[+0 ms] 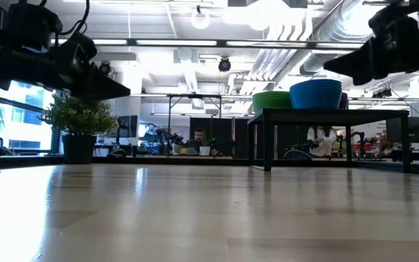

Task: Pick & Place Mini bowls
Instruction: Return to Home Position

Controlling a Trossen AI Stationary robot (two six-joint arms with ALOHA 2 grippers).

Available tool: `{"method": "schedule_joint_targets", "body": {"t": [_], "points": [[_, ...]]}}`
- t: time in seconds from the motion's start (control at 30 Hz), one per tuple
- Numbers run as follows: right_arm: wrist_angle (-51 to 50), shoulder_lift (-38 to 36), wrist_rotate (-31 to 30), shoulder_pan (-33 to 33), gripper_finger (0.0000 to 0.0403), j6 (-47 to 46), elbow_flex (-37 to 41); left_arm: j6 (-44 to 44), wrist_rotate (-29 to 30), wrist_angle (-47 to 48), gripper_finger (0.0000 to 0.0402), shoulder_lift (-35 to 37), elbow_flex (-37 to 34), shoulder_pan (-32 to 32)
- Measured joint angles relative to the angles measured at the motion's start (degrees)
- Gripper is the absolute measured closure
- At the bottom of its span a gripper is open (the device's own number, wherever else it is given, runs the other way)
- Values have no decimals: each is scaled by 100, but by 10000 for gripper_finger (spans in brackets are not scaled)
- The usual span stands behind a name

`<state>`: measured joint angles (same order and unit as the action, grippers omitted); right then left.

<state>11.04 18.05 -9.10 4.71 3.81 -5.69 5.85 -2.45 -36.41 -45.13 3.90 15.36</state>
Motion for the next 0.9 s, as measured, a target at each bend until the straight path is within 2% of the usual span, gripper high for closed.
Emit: {"method": "schedule_joint_targets", "body": {"t": [0.13,0.3,0.4,0.77,0.9], "points": [[-891,-567,-65,-29,403,-87,-84,-146,37,667,401,603,-4,128],[-1691,-1333,-85,-28,403,-78,-92,-280,541,1549,401,1421,-4,115],[-2043,-1759,-14,-28,403,-76,-92,-275,580,2060,401,1900,-4,115],[-1895,-1802,535,258,403,10,-96,-208,593,3653,401,3889,-4,113],[-906,-1788,933,546,403,-23,350,-115,585,4143,401,4524,-4,113]]}}
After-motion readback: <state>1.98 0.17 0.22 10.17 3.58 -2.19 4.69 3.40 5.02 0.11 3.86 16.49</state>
